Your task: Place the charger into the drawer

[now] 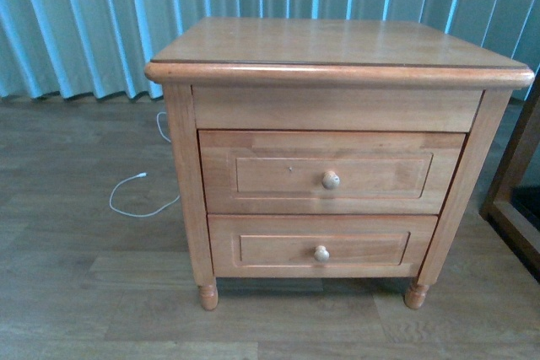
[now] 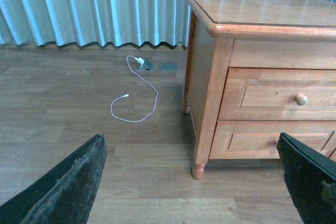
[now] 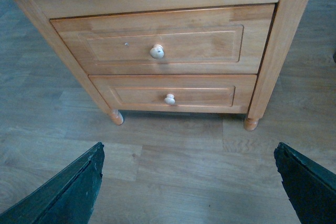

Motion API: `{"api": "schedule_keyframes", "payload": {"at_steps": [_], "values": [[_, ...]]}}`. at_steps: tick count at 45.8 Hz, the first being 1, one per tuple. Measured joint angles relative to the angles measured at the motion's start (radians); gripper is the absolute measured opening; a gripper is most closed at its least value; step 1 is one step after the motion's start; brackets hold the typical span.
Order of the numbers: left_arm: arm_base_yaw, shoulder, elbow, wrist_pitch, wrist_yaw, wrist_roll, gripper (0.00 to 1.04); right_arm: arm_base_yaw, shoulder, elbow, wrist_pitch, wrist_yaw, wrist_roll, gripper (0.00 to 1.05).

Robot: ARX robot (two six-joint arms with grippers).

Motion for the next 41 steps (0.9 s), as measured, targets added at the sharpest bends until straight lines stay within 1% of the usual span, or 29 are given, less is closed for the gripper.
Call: {"api": "schedule_keyframes", "payload": {"at_steps": [5, 8, 11, 21, 22, 23, 25, 27, 29, 32, 36, 38, 41], "values": [[0.000, 0.000, 0.000, 0.000, 0.000, 0.000, 0.99, -0.032, -0.195, -0.061, -0.116, -0.002, 0.025, 0.96], [0.000, 0.000, 0.000, 0.000, 0.000, 0.000, 0.99, -0.079, -0.335, -0.104, -0.192, -0.021, 0.047, 0.96], [0.000, 0.000, 0.000, 0.000, 0.000, 0.000, 0.99, -0.098, -0.396, -0.120, -0.203, -0.017, 0.054, 0.96], [0.000, 0.000, 0.000, 0.000, 0.000, 0.000, 0.99, -0.100, -0.400, -0.121, -0.203, -0.021, 0.059, 0.96], [0.000, 0.000, 0.000, 0.000, 0.000, 0.000, 0.99, -0.099, -0.401, -0.124, -0.196, -0.010, 0.054, 0.96], [0.000, 0.000, 0.000, 0.000, 0.000, 0.000, 0.99, -0.092, -0.404, -0.139, -0.152, 0.010, 0.044, 0.94], [0.000, 0.000, 0.000, 0.000, 0.000, 0.000, 0.99, -0.085, -0.414, -0.187, -0.020, 0.100, -0.012, 0.87], [0.000, 0.000, 0.000, 0.000, -0.001, 0.000, 0.99, -0.084, -0.427, -0.229, 0.087, 0.134, -0.053, 0.80], [0.000, 0.000, 0.000, 0.000, 0.000, 0.000, 0.99, -0.091, -0.445, -0.256, 0.153, 0.144, -0.091, 0.72], [0.000, 0.000, 0.000, 0.000, 0.000, 0.000, 0.99, -0.106, -0.483, -0.272, 0.163, 0.135, -0.127, 0.58], [0.000, 0.000, 0.000, 0.000, 0.000, 0.000, 0.99, -0.175, -0.520, -0.286, 0.142, 0.039, -0.144, 0.44], [0.000, 0.000, 0.000, 0.000, 0.000, 0.000, 0.99, -0.204, -0.544, -0.295, 0.127, 0.032, -0.151, 0.33], [0.000, 0.000, 0.000, 0.000, 0.000, 0.000, 0.99, -0.213, -0.579, -0.309, 0.104, 0.031, -0.154, 0.18]]}}
